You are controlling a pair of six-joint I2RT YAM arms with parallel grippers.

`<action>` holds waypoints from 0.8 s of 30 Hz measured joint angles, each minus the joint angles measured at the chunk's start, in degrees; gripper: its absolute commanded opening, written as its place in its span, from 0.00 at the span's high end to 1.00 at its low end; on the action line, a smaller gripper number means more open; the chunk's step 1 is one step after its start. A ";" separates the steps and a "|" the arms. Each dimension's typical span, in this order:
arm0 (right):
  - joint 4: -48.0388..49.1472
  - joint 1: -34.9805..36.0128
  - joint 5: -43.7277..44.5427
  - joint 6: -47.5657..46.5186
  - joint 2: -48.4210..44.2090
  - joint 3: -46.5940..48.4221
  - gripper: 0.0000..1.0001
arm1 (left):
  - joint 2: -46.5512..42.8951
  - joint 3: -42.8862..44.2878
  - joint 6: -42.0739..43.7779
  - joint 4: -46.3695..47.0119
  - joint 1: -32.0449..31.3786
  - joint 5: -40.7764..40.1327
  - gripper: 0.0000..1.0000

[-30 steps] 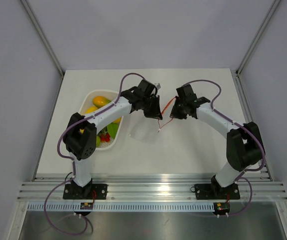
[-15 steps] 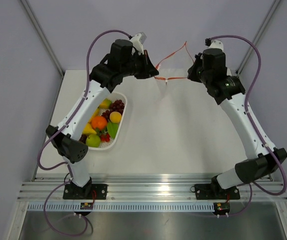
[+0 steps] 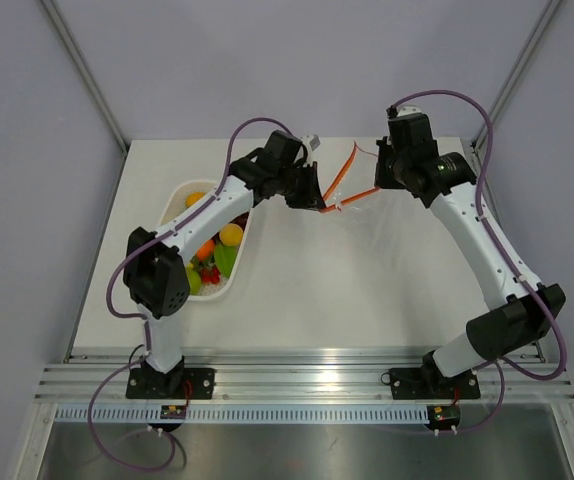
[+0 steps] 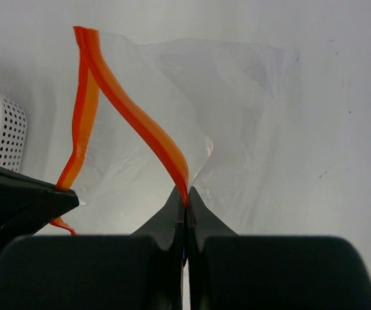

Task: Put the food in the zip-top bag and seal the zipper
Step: Open the zipper of the food storage bag.

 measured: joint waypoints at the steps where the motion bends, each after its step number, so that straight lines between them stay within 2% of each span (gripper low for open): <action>1: 0.02 0.07 -0.48 -0.02 0.00 -0.48 1.00 | -0.26 -0.92 0.00 0.59 0.11 -0.02 1.00; 6: 2.97 2.51 -4.20 0.90 1.25 -7.85 1.00 | -4.68 -12.70 -0.02 5.07 3.74 1.60 1.00; 10: 5.92 5.64 -5.18 2.69 6.12 -11.72 1.00 | -4.81 -17.07 1.07 4.74 6.16 1.73 0.98; 11: 6.60 6.25 -5.25 3.21 7.54 -12.15 1.00 | -4.72 -17.77 1.31 4.26 6.54 1.73 0.95; 14: 8.31 7.65 -5.29 4.76 10.95 -13.09 1.00 | -4.46 -19.45 1.92 3.76 6.75 1.68 0.72; 15: 8.66 8.02 -5.29 5.20 11.50 -13.40 1.00 | -4.48 -20.04 2.19 3.61 6.71 1.68 0.57; 17: 8.87 8.48 -5.29 5.92 11.76 -13.64 1.00 | -4.48 -20.83 2.62 3.37 6.64 1.62 0.54; 19: 9.68 8.61 -5.29 6.29 11.67 -13.64 1.00 | -4.48 -21.20 3.10 3.19 6.54 1.55 0.41; 24: 10.88 8.90 -5.29 7.08 11.65 -13.64 1.00 | -4.48 -21.11 3.37 2.54 6.51 1.22 0.41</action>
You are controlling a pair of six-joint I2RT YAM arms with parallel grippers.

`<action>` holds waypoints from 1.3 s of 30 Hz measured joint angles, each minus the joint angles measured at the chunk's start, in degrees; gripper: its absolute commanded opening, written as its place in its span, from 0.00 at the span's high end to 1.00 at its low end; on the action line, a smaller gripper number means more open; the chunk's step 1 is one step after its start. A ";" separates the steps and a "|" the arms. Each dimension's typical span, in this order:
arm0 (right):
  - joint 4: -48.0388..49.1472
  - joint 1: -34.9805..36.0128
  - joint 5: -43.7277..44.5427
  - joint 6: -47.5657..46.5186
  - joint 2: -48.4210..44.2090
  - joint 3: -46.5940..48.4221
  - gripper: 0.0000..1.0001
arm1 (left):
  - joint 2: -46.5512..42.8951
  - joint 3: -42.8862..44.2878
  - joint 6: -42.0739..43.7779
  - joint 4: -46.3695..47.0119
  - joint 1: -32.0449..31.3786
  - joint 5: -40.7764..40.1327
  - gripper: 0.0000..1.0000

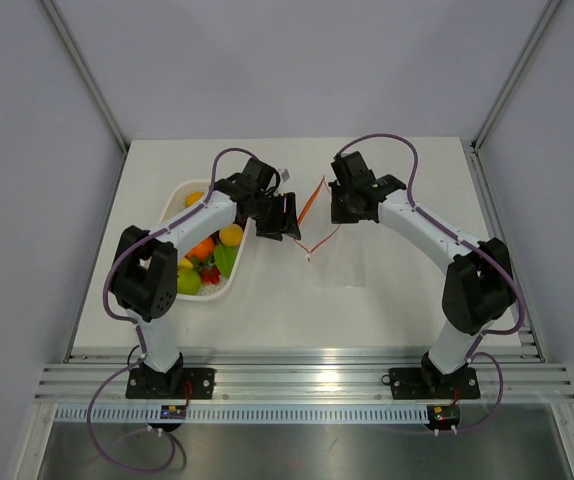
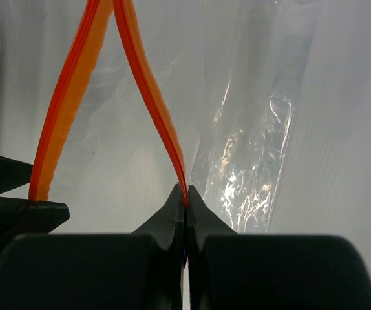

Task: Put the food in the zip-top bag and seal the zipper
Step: Open the zipper of the food storage bag.

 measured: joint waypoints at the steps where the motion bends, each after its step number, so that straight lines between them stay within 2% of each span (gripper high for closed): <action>1: 0.11 0.15 0.02 0.17 0.00 0.00 1.00 | 0.00 0.22 0.13 -0.39 -0.02 -0.22 0.41; 12: 0.15 3.41 0.04 1.27 0.46 1.75 1.00 | 0.50 7.63 1.66 -3.23 -0.31 -0.33 0.41; 20: 0.13 4.28 0.44 2.05 0.98 3.39 1.00 | 5.51 11.50 1.11 -3.23 -2.10 0.48 0.45; 24: 0.02 4.81 0.50 2.32 1.64 3.48 1.00 | 7.72 12.72 -0.26 -3.30 -2.91 0.07 0.59; 25: -0.07 4.90 0.72 2.34 1.75 3.48 1.00 | 7.98 12.85 -0.37 -3.37 -2.97 -0.44 0.68; 27: -0.28 5.03 1.55 2.34 1.86 3.48 1.00 | 8.22 13.22 -0.83 -3.87 -2.93 -1.97 0.76; 28: -0.46 5.03 1.97 2.32 1.90 3.48 1.00 | 8.22 13.35 -0.81 -4.24 -2.82 -2.97 0.87; 32: -1.40 5.03 4.79 2.29 1.95 3.45 1.00 | 8.22 13.46 -0.28 -5.38 -1.51 -5.42 1.00; 35: -1.38 5.03 6.12 2.29 1.95 3.21 1.00 | 8.22 13.40 0.42 -5.62 0.39 -5.90 0.98; 36: -1.38 5.03 6.40 2.32 1.95 3.19 1.00 | 8.26 13.40 0.79 -5.64 0.92 -5.97 0.93; 38: -1.36 5.03 6.47 2.34 1.95 3.19 1.00 | 8.39 13.40 1.62 -5.62 1.70 -5.92 0.64; 39: -1.46 5.03 6.51 2.34 1.97 3.26 1.00 | 8.50 13.42 2.08 -5.75 1.86 -5.88 0.45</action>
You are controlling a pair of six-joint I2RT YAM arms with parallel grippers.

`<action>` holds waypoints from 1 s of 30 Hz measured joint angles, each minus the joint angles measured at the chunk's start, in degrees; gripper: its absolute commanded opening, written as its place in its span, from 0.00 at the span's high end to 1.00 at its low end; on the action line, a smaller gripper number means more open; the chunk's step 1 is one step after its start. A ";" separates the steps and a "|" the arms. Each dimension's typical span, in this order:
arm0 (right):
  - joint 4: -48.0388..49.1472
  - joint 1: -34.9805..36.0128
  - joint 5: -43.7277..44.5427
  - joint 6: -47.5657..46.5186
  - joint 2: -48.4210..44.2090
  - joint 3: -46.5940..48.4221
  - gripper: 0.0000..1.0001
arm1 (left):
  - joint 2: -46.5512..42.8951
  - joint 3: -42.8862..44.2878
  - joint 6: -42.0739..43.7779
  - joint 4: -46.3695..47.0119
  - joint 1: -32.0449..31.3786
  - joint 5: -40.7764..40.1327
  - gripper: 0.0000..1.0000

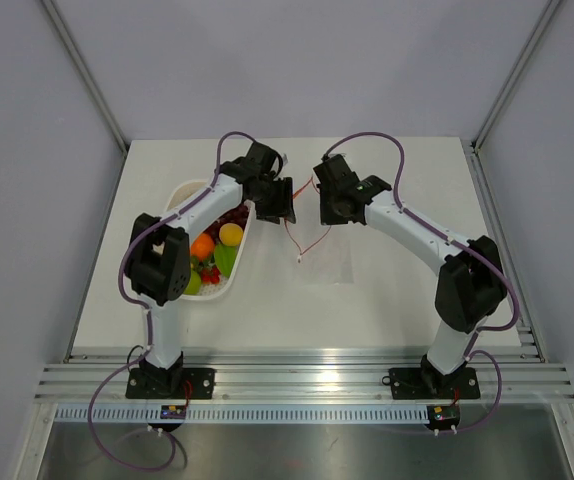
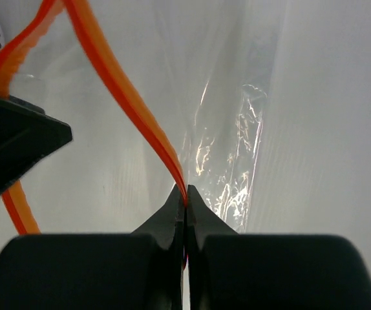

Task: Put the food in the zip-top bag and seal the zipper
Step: Open the zipper of the food storage bag.

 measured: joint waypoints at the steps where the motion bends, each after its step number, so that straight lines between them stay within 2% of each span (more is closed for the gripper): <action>1: -0.26 0.00 0.11 0.00 0.13 0.17 1.00 | 0.15 0.00 0.59 -0.15 0.00 0.04 0.35; 2: -0.46 0.02 0.44 0.00 0.31 0.37 1.00 | 0.31 0.02 0.92 -0.35 -0.07 0.13 0.27; 3: -0.87 0.02 0.90 0.00 0.61 0.79 1.00 | 0.44 0.02 1.18 -0.68 -0.13 0.17 0.26; 13: -4.17 0.04 3.06 0.00 4.61 6.73 1.00 | -1.09 1.40 3.15 -4.17 -0.35 -0.90 0.25; 15: -4.24 0.07 3.48 0.00 5.05 7.21 1.00 | -2.97 1.40 3.63 -4.57 -0.15 -1.40 0.21; 24: -4.50 0.07 3.80 0.13 7.15 7.52 1.00 | -15.04 0.94 4.92 -5.11 3.78 -2.38 0.18; 30: -4.48 0.07 3.78 0.13 7.17 7.54 1.00 | -21.20 -3.89 2.64 -7.04 6.82 -9.31 0.18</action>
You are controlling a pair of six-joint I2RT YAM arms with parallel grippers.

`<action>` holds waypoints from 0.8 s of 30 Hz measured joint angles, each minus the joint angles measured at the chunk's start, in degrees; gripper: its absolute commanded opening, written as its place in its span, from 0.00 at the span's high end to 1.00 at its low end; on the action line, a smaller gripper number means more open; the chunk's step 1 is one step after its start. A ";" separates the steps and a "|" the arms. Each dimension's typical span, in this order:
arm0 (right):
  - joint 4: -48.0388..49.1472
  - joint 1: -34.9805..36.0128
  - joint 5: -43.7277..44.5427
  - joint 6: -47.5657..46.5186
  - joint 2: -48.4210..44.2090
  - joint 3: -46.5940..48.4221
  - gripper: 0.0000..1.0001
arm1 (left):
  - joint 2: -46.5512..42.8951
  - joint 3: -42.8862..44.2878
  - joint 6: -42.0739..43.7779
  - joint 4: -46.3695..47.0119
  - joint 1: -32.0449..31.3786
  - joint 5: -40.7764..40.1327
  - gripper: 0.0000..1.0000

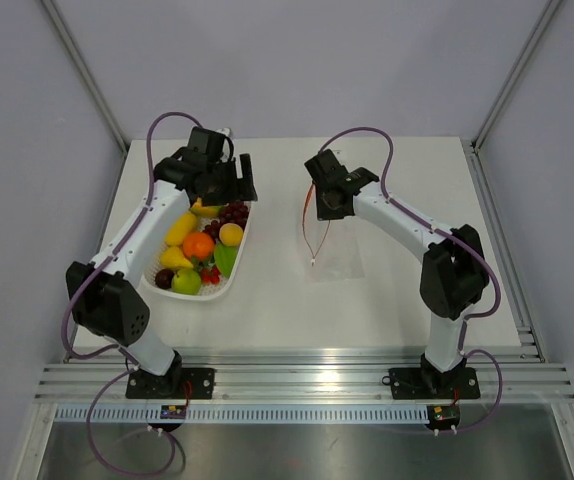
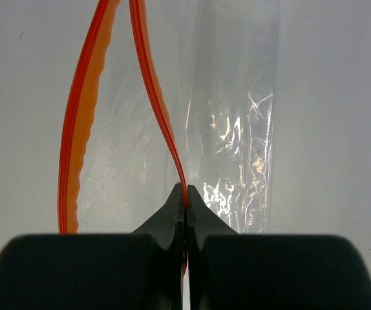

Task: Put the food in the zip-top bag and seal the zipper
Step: Open the zipper of the food storage bag.

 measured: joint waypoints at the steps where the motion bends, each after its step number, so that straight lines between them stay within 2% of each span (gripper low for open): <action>1: 0.00 0.00 0.00 -0.02 0.00 0.00 1.00 | -0.04 -1.11 -1.05 -0.17 0.37 -1.64 0.18; 9: -0.02 0.00 -0.07 -0.20 0.00 0.04 1.00 | 0.83 -13.92 -9.70 -0.81 2.73 -5.79 0.19; 14: -0.15 0.22 -0.09 -0.39 0.00 0.15 1.00 | 2.32 -15.85 -13.94 0.46 4.46 -6.45 0.21; 24: -0.17 1.66 -0.98 -0.39 0.02 0.15 1.00 | 6.78 -16.70 -15.89 3.39 7.13 -5.75 0.20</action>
